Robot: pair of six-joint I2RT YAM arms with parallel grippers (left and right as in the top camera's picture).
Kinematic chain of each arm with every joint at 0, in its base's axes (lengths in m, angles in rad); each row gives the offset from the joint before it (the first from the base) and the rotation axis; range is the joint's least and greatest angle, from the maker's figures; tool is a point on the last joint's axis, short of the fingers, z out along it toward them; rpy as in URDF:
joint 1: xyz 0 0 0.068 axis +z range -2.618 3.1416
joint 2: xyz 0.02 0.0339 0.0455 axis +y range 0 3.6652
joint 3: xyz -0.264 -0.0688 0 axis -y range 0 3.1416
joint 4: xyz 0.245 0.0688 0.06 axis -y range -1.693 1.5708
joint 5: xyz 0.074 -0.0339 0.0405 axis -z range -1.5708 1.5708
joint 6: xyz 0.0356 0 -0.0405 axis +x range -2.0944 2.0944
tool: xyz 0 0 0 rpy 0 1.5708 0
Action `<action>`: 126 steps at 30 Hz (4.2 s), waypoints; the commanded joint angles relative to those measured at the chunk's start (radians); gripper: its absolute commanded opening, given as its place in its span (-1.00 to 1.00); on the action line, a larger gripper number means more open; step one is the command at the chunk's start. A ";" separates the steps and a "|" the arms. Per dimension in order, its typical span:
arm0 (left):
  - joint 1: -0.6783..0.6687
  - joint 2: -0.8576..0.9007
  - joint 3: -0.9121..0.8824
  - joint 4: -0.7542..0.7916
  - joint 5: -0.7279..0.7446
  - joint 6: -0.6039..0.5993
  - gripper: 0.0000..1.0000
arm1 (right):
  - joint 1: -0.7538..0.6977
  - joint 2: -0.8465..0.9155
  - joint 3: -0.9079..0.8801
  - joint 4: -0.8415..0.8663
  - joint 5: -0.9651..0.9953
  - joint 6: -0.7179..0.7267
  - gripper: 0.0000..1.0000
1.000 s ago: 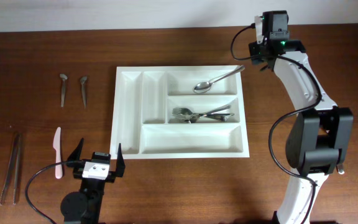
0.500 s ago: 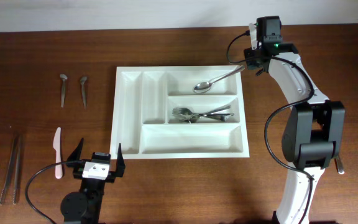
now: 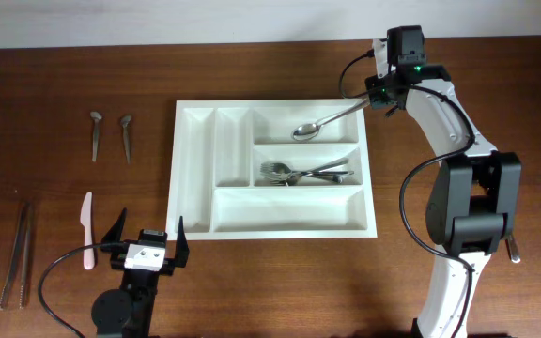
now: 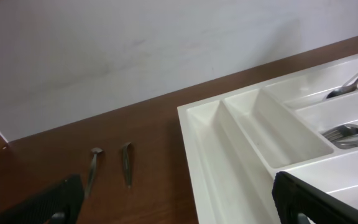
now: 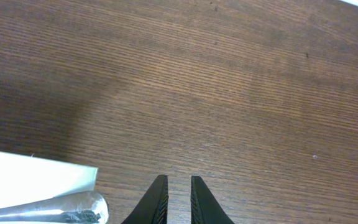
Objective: Pack container
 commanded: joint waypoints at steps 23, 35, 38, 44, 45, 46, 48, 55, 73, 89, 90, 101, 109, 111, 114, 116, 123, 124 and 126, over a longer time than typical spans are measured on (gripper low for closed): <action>0.006 -0.006 -0.006 -0.003 -0.003 0.008 0.98 | 0.008 0.027 0.018 -0.051 -0.064 0.027 -0.79; 0.006 -0.006 -0.006 -0.003 -0.003 0.008 0.98 | 0.008 0.049 0.018 -0.067 -0.064 0.027 -0.92; 0.006 -0.006 -0.006 -0.003 -0.003 0.008 0.98 | 0.009 0.049 0.018 -0.067 -0.064 0.027 -0.92; 0.006 -0.006 -0.006 -0.003 -0.003 0.008 0.98 | 0.010 0.049 0.018 -0.055 -0.065 0.027 -0.93; 0.006 -0.006 -0.006 -0.003 -0.003 0.008 0.98 | 0.010 0.049 0.018 -0.052 -0.065 0.027 -0.92; 0.006 -0.006 -0.006 -0.003 -0.003 0.008 0.99 | 0.010 0.049 0.018 -0.048 -0.066 0.027 -0.93; 0.006 -0.006 -0.006 -0.003 -0.003 0.008 0.98 | 0.012 0.049 0.018 -0.044 -0.069 0.027 -0.92; 0.006 -0.006 -0.006 -0.003 -0.003 0.008 0.98 | 0.029 0.049 0.018 -0.038 -0.120 0.008 -0.92; 0.006 -0.006 -0.006 -0.003 -0.003 0.008 0.98 | 0.100 0.038 0.025 -0.127 -0.035 -0.086 -0.92; 0.006 -0.006 -0.006 -0.003 -0.003 0.008 0.98 | 0.098 0.027 0.182 -0.175 0.005 -0.086 -0.92; 0.006 -0.006 -0.006 -0.003 -0.003 0.008 0.99 | 0.098 0.027 0.182 -0.182 0.005 -0.086 -0.92; 0.006 -0.006 -0.006 -0.003 -0.003 0.008 0.98 | 0.098 0.028 0.182 -0.208 0.004 -0.086 -0.92; 0.006 -0.006 -0.006 -0.003 -0.003 0.008 0.98 | 0.098 0.029 0.182 -0.213 -0.015 -0.086 -0.92; 0.006 -0.006 -0.006 -0.003 -0.003 0.008 0.98 | 0.098 0.031 0.182 -0.217 -0.020 -0.086 -0.92; 0.006 -0.006 -0.006 -0.003 -0.003 0.008 0.98 | 0.098 0.035 0.182 -0.225 -0.054 -0.086 -0.92; 0.006 -0.006 -0.006 -0.003 -0.003 0.008 0.98 | 0.098 0.039 0.182 -0.227 -0.057 -0.086 -0.92; 0.006 -0.006 -0.006 -0.003 -0.003 0.008 0.98 | 0.098 0.060 0.182 -0.247 -0.063 -0.086 -0.92; 0.006 -0.006 -0.006 -0.003 -0.003 0.008 0.98 | 0.097 0.062 0.182 -0.247 -0.063 -0.086 -0.93; 0.006 -0.006 -0.006 -0.003 -0.003 0.008 0.98 | 0.097 0.069 0.182 -0.246 -0.063 -0.086 -0.92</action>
